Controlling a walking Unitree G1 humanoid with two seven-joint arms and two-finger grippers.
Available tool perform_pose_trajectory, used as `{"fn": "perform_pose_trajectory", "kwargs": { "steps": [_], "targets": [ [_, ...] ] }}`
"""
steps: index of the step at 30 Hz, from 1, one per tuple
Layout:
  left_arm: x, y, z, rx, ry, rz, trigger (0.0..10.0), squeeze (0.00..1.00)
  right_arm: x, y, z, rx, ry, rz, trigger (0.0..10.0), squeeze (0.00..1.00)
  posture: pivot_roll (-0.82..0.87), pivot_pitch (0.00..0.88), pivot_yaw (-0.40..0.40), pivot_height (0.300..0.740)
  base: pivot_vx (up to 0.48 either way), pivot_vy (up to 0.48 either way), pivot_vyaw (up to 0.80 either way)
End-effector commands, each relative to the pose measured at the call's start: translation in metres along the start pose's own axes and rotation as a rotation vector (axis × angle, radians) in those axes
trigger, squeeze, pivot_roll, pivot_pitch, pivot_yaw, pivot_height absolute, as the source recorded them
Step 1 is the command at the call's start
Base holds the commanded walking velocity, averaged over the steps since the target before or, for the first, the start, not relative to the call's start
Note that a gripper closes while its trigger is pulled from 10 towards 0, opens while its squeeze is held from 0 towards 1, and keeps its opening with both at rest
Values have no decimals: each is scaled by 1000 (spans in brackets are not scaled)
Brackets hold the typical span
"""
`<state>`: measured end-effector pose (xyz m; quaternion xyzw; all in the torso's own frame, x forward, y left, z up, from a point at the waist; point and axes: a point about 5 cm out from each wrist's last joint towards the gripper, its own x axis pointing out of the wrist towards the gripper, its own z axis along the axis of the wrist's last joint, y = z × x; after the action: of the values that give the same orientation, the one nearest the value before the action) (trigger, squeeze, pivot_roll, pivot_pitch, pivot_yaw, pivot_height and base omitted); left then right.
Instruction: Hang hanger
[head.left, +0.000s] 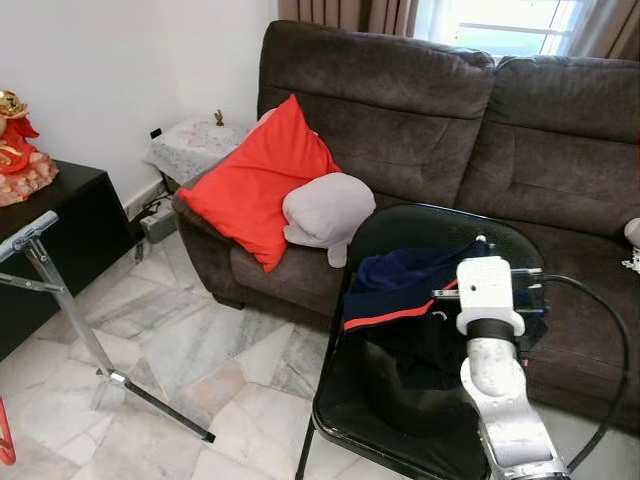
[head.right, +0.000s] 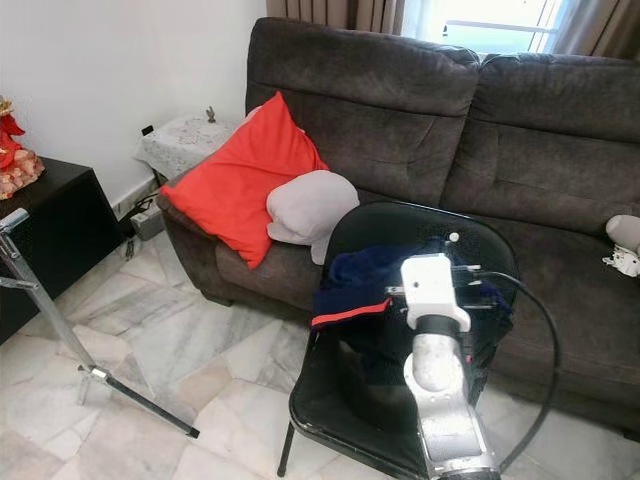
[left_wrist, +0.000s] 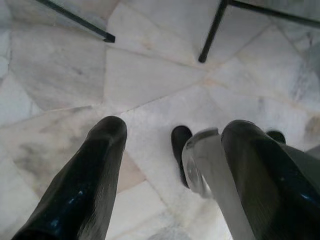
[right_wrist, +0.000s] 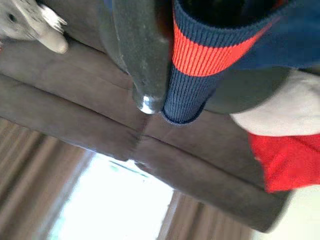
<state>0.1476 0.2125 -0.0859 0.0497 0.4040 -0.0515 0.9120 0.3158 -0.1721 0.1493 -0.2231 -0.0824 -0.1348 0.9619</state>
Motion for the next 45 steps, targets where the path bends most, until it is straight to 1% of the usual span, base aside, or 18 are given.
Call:
{"fn": "perform_pose_trajectory", "kwargs": {
  "steps": [1,10,18,19,25,27,28,30,31,32,33,34,35,40,41,43,44,45],
  "targets": [
    [-4,2,-9,3,37,2,10000,0,0,5,3,14,-9,28,10000,0,64,0,28,740,0,0,800],
    [-2,-1,-6,8,25,1,10000,0,2,3,9,-30,-59,47,10000,0,66,9,28,740,0,0,800],
    [-1,-6,-3,10,6,-11,10000,0,2,14,28,-103,-187,124,10000,0,65,15,30,740,0,0,800],
    [0,-7,-3,10,2,-13,10000,0,1,19,33,-102,-213,149,10000,0,65,15,30,740,0,0,800],
    [0,-7,-2,9,-5,-14,10000,0,0,25,43,-91,-268,199,10000,0,67,18,28,740,0,0,800],
    [0,-7,-2,9,-9,-15,10000,0,-2,31,52,-65,-311,268,10000,0,67,18,28,740,0,0,800],
    [0,-7,-2,9,-9,-15,10000,0,-2,31,52,-65,-311,268,10000,0,67,18,28,740,0,0,800],
    [-1,-7,-3,8,-4,-15,10000,0,-8,41,68,-27,-390,386,10000,0,63,21,27,740,0,0,800],
    [-1,-7,-3,8,-4,-15,10000,0,-8,41,68,-27,-390,386,10000,0,63,21,27,740,0,0,800],
    [-1,-6,-5,6,7,-13,10000,0,-17,53,86,12,-472,520,10000,0,63,21,27,740,0,0,800],
    [-1,-6,-5,6,7,-13,10000,0,-17,53,86,12,-472,520,10000,0,63,21,27,740,0,0,800],
    [-1,-6,-6,5,13,-12,10000,0,-26,61,100,58,-521,628,10000,0,63,21,27,740,0,0,800],
    [-2,-6,-6,4,15,-11,10000,0,-29,63,104,77,-539,661,10000,0,63,21,27,740,0,0,800],
    [-2,-6,-6,3,17,-11,10000,0,-32,65,109,100,-551,695,10000,0,63,21,27,740,0,0,800],
    [-2,-6,-6,3,18,-11,10000,0,-36,67,114,126,-566,741,10000,0,63,21,26,740,0,0,800],
    [-2,-6,-7,3,24,-11,10000,0,-50,72,122,241,-568,898,10000,0,59,21,26,740,0,0,594],
    [-2,-6,-7,3,24,-11,10000,0,-50,72,122,241,-568,898,10000,0,59,21,26,740,0,0,594],
    [-2,-6,-7,4,27,-12,10000,0,-56,73,123,310,-553,968,10000,0,59,21,26,740,0,0,0]
  ]
}}
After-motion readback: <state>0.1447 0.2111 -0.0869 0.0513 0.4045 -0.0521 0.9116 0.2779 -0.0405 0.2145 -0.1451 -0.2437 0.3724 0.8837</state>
